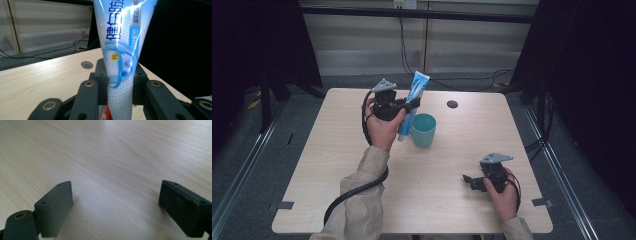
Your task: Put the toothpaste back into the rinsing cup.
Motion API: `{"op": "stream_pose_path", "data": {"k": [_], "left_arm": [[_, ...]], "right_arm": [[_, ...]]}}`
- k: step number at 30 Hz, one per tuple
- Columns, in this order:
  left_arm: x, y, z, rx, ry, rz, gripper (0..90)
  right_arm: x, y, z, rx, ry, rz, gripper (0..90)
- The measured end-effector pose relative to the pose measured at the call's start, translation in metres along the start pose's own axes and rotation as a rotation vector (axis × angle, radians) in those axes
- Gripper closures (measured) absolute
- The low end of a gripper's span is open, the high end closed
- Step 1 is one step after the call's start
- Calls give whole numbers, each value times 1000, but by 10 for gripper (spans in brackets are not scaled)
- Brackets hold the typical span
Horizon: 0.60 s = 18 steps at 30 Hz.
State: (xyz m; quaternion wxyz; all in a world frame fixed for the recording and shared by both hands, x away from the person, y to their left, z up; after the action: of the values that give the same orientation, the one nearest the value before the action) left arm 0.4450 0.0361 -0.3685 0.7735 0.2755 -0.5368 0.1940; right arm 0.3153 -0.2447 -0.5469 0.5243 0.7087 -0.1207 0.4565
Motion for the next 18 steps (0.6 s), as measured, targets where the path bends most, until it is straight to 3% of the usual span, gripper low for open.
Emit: {"op": "stream_pose_path", "data": {"k": [18], "left_arm": [[2,-17,-1,3,-2,26,730]], "right_arm": [[0,0,0,1,-1,1,114]]}}
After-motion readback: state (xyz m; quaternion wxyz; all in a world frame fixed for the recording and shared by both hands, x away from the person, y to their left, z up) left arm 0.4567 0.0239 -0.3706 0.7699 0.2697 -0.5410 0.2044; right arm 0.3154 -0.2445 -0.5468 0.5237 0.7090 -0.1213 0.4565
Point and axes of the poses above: each handheld gripper's, and its own axes: y roughly backward along the jaws, x roughly out of its top, z roughly to its right, the point moved 5 cm from there along -y, roughly forward along the jaws, and after that the axes turned 5 degrees about z, right-handed, at the moved point
